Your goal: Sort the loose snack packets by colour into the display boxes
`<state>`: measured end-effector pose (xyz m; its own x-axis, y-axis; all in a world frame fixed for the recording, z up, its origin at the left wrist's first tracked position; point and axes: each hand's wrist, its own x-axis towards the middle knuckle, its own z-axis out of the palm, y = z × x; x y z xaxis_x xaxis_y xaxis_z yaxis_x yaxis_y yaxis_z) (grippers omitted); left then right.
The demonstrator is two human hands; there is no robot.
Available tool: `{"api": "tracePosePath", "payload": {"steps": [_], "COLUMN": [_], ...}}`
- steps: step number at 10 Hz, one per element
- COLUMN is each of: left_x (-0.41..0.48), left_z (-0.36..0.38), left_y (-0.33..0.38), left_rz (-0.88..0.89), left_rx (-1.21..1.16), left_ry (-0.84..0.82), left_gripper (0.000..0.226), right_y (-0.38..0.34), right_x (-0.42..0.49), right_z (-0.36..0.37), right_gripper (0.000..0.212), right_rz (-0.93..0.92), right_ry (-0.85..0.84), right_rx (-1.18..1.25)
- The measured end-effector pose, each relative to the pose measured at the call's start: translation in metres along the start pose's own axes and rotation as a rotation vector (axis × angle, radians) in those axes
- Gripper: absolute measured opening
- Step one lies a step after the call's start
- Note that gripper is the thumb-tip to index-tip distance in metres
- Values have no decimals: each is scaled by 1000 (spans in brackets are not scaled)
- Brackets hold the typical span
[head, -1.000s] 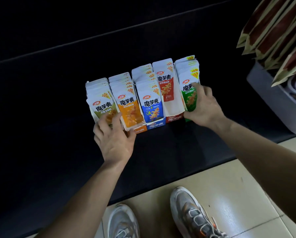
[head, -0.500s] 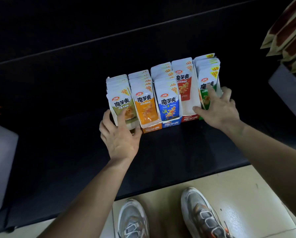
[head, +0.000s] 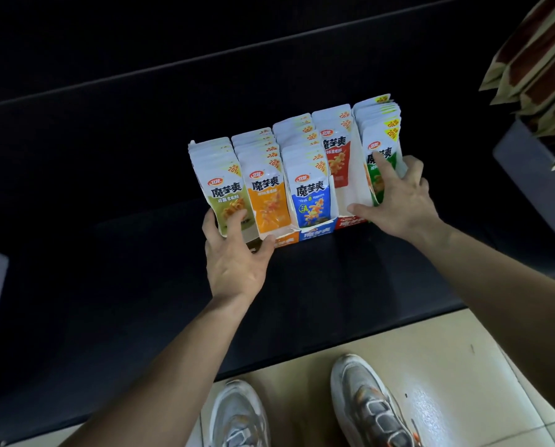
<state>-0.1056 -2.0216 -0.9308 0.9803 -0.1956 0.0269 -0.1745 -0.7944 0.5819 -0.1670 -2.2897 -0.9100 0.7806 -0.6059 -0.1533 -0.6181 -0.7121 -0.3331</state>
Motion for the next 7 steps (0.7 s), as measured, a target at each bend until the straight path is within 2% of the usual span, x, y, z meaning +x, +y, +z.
{"api": "tracePosePath", "payload": {"steps": [4,6,7], "left_x": [2,16,19], "left_z": [6,-9,-25], "left_y": [12,13,26], "left_rz": [65,-11,-11], "left_rx": [-142,-57,-2], "left_ry": [-88,-163,-166], "left_gripper": [67,64,68], "right_y": [29,24,11], "right_x": [11,5,-9], "right_z": [-11,-10,-14], "right_gripper": [111,102,93], "right_rz": [64,100,66], "right_ry": [25,14,66], "right_rx": [-29,-71,-91]}}
